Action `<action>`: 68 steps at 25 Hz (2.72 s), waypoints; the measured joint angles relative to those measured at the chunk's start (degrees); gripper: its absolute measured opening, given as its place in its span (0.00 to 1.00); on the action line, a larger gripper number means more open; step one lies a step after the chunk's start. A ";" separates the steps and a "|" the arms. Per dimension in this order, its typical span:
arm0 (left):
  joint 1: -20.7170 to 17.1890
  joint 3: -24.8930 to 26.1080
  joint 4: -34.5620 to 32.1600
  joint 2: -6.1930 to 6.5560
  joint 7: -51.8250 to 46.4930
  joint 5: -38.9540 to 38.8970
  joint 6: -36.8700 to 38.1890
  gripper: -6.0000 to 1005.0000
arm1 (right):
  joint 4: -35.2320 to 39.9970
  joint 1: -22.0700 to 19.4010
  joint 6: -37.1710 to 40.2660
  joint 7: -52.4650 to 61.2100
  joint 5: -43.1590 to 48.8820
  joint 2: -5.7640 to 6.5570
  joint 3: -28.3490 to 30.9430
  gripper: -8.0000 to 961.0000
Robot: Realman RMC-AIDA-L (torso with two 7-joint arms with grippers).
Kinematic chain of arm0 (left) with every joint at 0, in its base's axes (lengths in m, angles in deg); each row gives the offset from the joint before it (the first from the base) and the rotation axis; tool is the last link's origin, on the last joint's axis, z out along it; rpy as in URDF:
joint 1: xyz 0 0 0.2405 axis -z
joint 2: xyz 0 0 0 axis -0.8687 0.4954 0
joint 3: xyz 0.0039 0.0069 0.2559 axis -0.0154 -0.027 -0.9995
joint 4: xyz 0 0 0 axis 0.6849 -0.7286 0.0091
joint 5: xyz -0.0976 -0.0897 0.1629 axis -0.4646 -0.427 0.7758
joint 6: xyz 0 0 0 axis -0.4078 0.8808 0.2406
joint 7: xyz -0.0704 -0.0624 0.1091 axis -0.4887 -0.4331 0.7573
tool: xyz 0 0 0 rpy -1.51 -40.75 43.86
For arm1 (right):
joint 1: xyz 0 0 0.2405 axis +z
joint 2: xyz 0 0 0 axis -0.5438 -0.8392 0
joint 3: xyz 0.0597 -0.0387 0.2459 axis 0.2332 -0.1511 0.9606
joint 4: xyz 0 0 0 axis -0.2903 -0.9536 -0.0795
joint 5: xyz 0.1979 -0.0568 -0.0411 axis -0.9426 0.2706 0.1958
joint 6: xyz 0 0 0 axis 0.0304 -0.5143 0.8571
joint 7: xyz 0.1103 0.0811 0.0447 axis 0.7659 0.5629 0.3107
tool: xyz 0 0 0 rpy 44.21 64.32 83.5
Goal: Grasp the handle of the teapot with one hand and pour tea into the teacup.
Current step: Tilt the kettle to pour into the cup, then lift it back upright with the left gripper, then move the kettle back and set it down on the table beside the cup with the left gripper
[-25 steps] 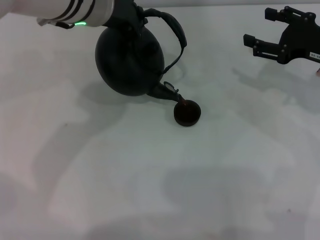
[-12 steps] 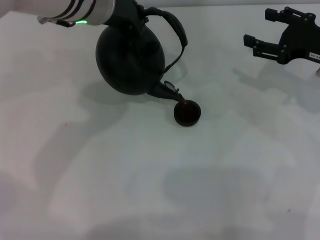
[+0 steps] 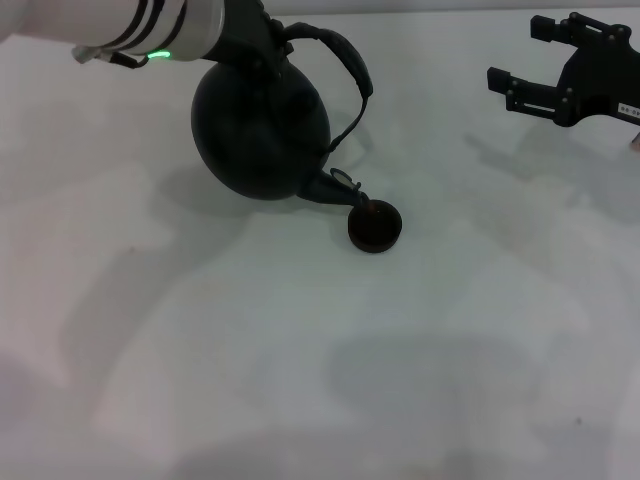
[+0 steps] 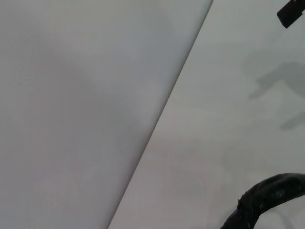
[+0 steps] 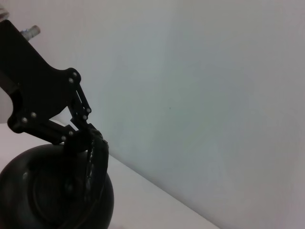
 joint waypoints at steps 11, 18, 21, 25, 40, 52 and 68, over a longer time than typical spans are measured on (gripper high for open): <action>-4.18 0.44 -3.53 -0.07 -3.45 -0.16 -0.88 0.15 | 0.04 0.08 0.04 0.00 0.33 0.00 0.00 0.86; -10.45 1.57 -7.98 -0.01 -5.78 -1.13 -4.87 0.15 | 0.46 0.11 -0.18 0.00 0.48 0.00 0.00 0.86; -13.91 3.27 -9.85 0.06 -5.76 -3.92 -7.51 0.14 | 0.56 0.15 -0.30 0.00 0.50 0.05 0.00 0.86; -18.49 5.77 -11.91 0.24 -4.46 -9.19 -11.42 0.14 | 0.60 0.07 -0.41 0.04 0.52 0.16 0.00 0.86; -33.03 9.52 -11.17 0.11 10.14 -33.39 -26.46 0.13 | 0.72 -0.26 -0.62 0.48 0.62 0.48 -0.34 0.86; -37.91 11.60 -1.37 0.14 34.53 -59.52 -28.12 0.13 | 2.68 -0.41 -0.60 0.61 0.71 0.58 -0.44 0.86; -37.89 21.28 19.41 0.13 63.51 -88.28 -14.24 0.13 | 3.79 0.17 -0.39 0.62 0.79 0.48 -0.63 0.86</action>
